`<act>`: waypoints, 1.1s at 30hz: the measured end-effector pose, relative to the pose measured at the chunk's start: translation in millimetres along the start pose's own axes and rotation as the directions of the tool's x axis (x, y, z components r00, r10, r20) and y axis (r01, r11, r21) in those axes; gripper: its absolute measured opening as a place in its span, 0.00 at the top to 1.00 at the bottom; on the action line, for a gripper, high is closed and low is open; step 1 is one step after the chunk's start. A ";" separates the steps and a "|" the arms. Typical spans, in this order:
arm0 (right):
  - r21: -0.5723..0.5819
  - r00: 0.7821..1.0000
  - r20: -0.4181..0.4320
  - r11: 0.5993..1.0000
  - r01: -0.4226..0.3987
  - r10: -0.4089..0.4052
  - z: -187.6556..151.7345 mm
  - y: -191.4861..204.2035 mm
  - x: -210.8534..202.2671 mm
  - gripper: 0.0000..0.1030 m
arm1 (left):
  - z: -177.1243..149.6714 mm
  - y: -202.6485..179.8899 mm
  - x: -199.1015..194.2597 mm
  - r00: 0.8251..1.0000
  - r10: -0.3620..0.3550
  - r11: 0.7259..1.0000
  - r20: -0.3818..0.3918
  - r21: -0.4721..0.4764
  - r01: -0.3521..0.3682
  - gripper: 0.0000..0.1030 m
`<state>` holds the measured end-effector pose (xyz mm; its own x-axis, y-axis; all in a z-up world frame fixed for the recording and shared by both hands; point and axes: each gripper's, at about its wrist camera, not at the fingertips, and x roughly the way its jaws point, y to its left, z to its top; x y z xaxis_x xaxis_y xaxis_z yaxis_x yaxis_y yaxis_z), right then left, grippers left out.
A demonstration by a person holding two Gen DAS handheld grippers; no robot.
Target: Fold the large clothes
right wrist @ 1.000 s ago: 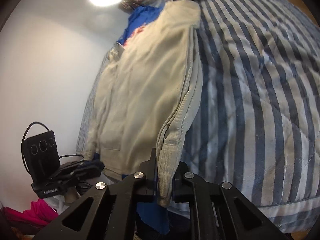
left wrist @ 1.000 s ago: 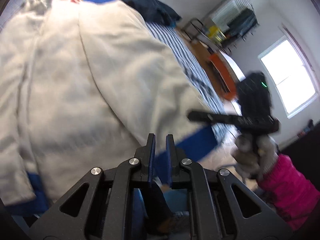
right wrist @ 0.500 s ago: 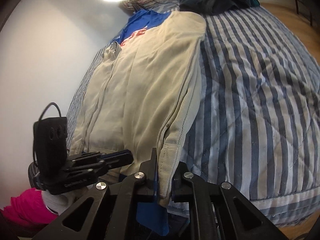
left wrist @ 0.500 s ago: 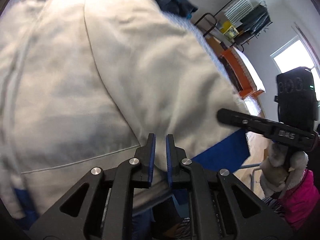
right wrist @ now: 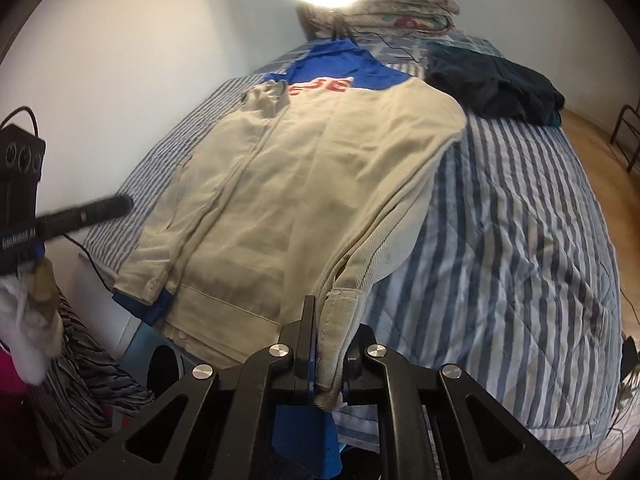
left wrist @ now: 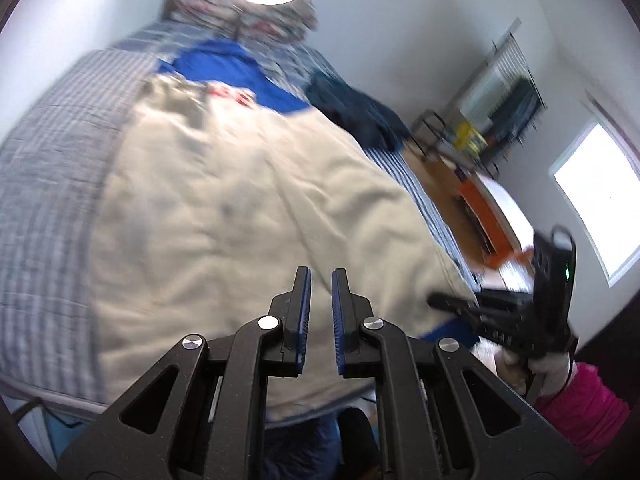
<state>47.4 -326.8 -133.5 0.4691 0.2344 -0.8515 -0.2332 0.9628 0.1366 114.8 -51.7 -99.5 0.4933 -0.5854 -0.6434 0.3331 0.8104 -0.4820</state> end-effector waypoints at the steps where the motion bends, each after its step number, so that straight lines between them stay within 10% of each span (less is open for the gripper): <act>1: -0.015 1.000 0.002 1.000 0.003 -0.003 2.3 5.6 0.3 0.94 | 5.7 10.2 -8.9 1.000 0.011 1.000 0.022 -0.021 -0.011 0.93; 9: -0.165 1.000 -0.012 0.986 0.008 -0.010 13.5 63.6 15.5 0.94 | 25.5 76.0 -57.2 0.987 0.052 0.983 0.154 -0.180 -0.024 0.93; 28: -0.381 0.975 -0.220 0.924 -0.047 -0.041 11.0 141.7 118.5 0.93 | 11.0 114.2 -76.6 0.981 0.098 0.971 0.167 -0.233 -0.058 0.93; 33: -0.339 0.968 -0.244 0.930 -0.140 0.056 12.7 139.7 114.9 0.68 | 11.6 114.8 -70.4 0.984 0.116 0.970 0.134 -0.227 -0.084 0.93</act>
<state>79.5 -163.7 -205.9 0.2330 0.2482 -0.9403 -0.5712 0.8175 0.0742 127.6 82.8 -102.7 0.6317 -0.4789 -0.6096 0.0995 0.8299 -0.5489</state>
